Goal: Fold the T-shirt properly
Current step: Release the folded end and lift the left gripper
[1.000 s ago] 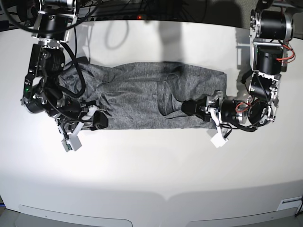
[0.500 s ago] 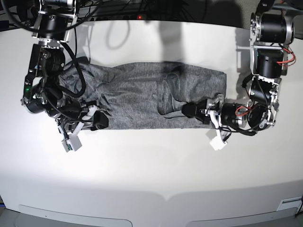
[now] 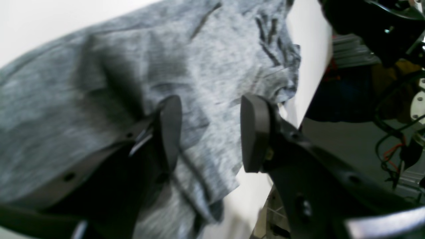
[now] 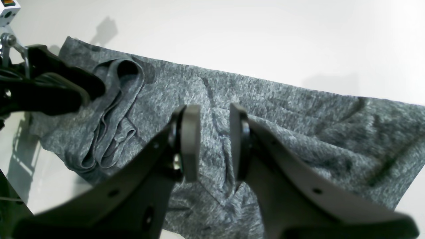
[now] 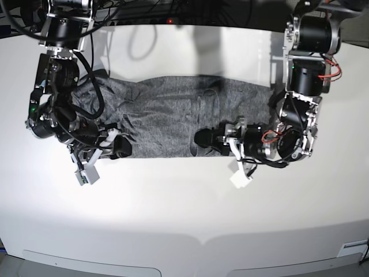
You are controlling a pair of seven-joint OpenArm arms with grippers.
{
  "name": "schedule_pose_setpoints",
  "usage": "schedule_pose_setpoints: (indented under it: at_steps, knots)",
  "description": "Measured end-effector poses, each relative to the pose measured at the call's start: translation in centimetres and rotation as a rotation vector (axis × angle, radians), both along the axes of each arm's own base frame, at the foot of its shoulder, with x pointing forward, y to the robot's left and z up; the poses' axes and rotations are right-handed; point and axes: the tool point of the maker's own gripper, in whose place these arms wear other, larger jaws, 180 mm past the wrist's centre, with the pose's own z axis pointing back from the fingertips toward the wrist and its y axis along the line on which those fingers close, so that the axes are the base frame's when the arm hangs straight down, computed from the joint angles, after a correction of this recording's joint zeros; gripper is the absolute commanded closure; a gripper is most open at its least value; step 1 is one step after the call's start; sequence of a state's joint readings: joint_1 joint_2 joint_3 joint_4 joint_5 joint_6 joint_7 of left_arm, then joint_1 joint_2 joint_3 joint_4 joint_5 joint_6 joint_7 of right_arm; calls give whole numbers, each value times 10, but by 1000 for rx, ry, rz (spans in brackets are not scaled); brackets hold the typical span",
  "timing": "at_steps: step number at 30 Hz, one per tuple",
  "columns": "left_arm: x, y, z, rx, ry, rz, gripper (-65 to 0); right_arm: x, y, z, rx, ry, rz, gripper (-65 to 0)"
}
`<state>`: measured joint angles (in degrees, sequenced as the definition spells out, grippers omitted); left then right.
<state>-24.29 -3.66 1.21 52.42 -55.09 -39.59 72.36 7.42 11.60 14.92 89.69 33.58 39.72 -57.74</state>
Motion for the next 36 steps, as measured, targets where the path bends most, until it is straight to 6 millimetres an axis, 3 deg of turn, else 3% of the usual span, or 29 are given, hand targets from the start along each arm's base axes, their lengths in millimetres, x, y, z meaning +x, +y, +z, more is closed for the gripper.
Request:
schedule_pose_setpoints:
  at_steps: [4, 12, 18, 22, 28, 36]
  knots:
    - [0, -1, 0, -2, 0, -2, -275, 0, 0, 0, 0, 0, 0, -161]
    - [7, 29, 9, 68, -42, -24, -275, 0, 0, 0, 0, -1, 0, -161]
    - [-12, 49, -10, 110, -3, -14, -275, 1, 0, 1, 3, -8, -2, -161]
    - [-33, 45, -25, 85, 45, -2, -275, 2, 0, 2, 6, -11, -3, -161]
    - [-43, 36, -17, 14, 71, -24, -275, 1, 0, 2, 5, -10, -3, -161]
    - [-29, 30, 15, 8, -58, -47, -275, 4, 0, 4, 12, -27, -8, -161]
